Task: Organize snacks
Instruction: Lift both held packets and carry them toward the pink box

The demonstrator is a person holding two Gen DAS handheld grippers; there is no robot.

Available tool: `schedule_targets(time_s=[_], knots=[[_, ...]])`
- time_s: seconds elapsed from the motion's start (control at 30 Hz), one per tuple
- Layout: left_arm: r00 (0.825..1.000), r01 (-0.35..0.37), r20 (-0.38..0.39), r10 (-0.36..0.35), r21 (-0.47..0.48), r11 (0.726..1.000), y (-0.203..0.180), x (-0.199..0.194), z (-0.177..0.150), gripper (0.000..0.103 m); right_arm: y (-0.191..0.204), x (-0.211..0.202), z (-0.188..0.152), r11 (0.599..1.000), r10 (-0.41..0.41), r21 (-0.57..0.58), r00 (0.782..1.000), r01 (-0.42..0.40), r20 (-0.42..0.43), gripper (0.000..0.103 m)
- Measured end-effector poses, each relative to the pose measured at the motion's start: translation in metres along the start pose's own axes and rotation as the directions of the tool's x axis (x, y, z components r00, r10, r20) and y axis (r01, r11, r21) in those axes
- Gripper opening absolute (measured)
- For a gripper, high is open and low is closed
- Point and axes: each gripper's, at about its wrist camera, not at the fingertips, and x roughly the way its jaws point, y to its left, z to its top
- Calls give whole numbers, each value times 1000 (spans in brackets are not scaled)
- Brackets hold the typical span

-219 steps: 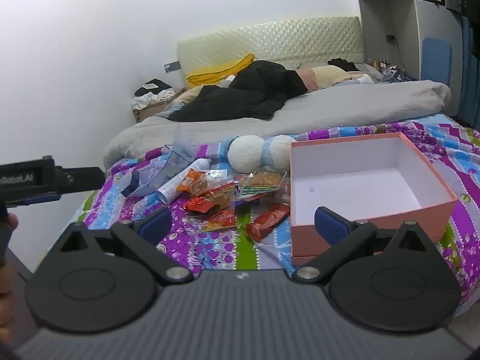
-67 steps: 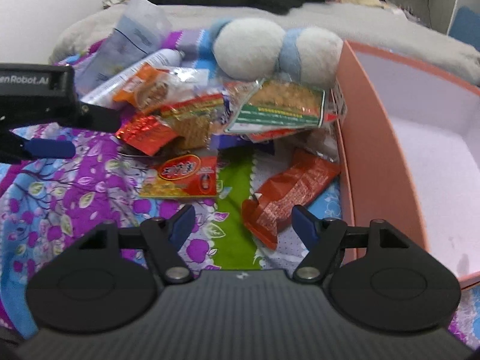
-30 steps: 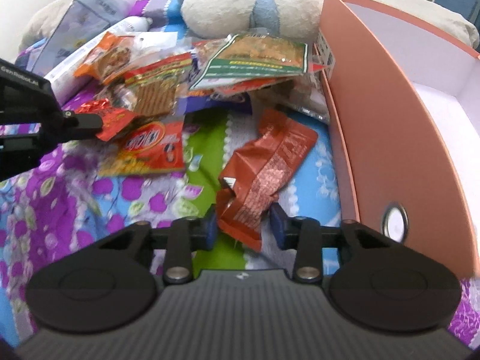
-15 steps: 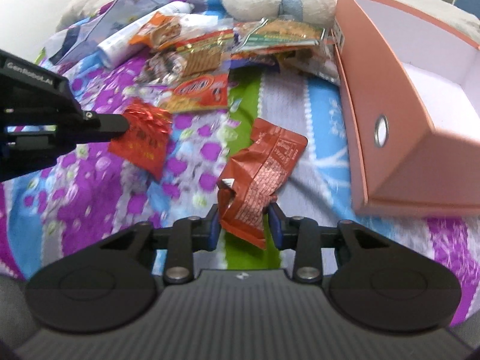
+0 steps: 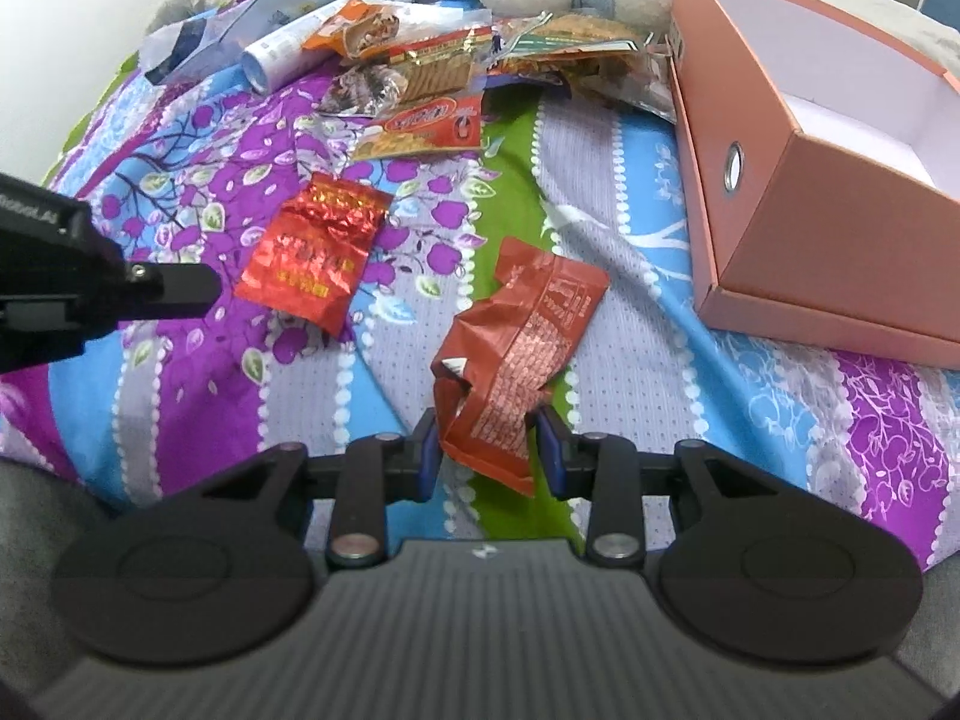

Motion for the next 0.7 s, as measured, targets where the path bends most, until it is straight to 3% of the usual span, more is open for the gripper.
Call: schedule_targets(time_s=[0.17, 0.27, 0.43, 0.53, 0.6, 0.7], knots=[[1000, -26, -3, 26, 43, 999, -6, 2, 3, 1, -1, 3, 1, 1000, 12, 26, 1000, -11, -14, 41], [999, -46, -10, 47, 96, 994, -14, 6, 6, 2, -4, 3, 1, 998, 31, 57, 999, -30, -10, 64], [997, -72, -16, 76, 174, 982, -30, 16, 12, 6, -7, 1, 6, 997, 29, 75, 999, -31, 29, 65], [995, -91, -7, 96, 232, 968, -42, 23, 16, 19, -11, 3, 9, 994, 35, 99, 998, -40, 51, 65], [994, -108, 3, 111, 271, 956, -49, 28, 17, 38, -12, 8, 11, 994, 33, 104, 998, -38, 57, 65], [987, -156, 23, 158, 335, 929, -61, 36, 18, 54, -13, 18, 14, 992, 32, 118, 998, -38, 56, 64]])
